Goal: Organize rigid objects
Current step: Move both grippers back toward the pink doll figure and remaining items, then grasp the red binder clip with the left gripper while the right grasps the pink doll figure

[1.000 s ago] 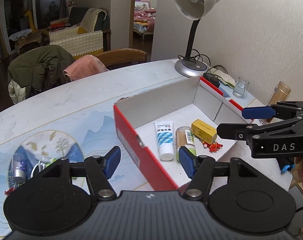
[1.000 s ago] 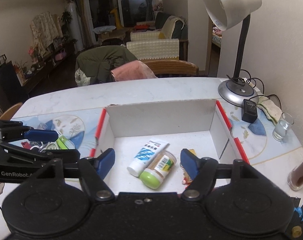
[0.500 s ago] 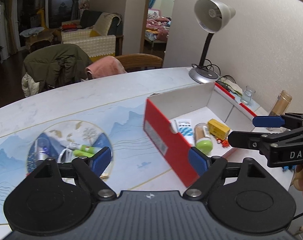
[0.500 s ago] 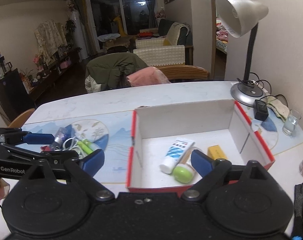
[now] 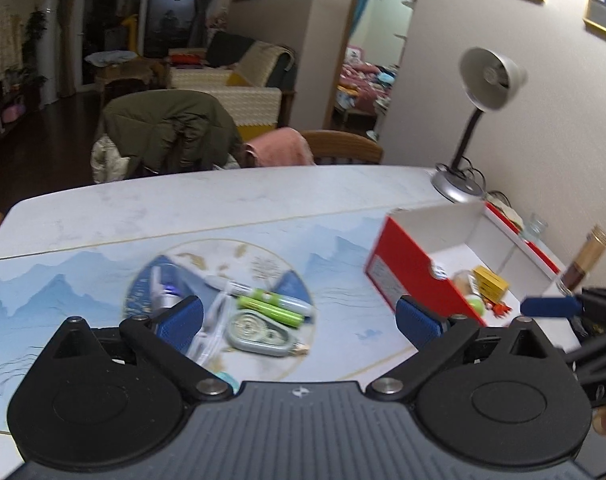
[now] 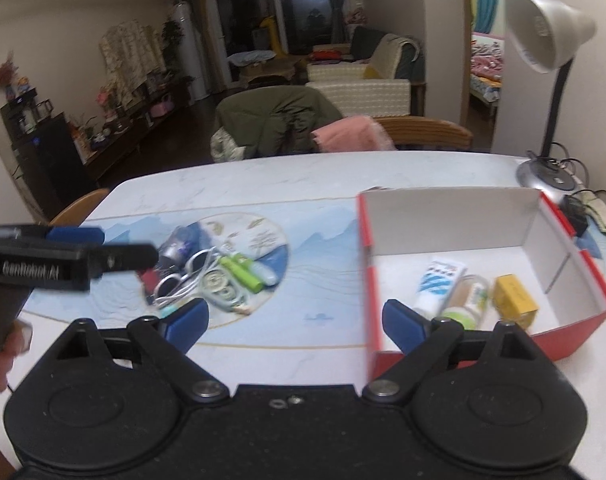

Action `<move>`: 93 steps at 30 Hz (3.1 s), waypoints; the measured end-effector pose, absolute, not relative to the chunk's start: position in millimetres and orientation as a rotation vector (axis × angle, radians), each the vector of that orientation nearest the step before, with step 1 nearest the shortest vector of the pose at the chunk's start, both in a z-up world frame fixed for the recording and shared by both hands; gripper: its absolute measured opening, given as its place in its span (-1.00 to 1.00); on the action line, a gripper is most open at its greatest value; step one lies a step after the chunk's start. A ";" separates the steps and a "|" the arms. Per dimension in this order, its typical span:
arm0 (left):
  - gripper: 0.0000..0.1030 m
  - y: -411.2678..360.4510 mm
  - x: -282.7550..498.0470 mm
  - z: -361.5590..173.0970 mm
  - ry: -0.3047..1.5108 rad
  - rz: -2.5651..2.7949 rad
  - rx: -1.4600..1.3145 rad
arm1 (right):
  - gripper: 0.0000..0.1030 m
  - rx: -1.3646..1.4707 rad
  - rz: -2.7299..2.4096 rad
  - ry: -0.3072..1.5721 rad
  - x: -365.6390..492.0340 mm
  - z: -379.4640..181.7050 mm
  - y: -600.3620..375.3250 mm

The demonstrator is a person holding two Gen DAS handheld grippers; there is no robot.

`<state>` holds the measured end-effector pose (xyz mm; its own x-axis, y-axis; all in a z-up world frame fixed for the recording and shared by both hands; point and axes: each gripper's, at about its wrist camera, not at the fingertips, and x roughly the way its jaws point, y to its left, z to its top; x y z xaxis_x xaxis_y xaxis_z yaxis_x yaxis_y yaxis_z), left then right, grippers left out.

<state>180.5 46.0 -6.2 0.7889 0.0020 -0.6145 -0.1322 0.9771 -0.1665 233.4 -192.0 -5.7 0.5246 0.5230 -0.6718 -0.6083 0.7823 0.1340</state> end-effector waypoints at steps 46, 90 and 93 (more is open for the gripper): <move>0.99 156.4 217.7 -140.0 0.728 0.158 -0.170 | 0.50 -0.366 0.951 1.057 198.0 -128.1 25.2; -0.35 169.0 206.9 -145.3 0.695 0.145 -0.287 | 0.14 -0.353 0.915 1.099 197.4 -151.3 9.1; -0.37 172.8 203.3 -143.4 0.680 0.145 -0.319 | 0.14 -0.349 0.910 1.099 195.2 -150.4 9.6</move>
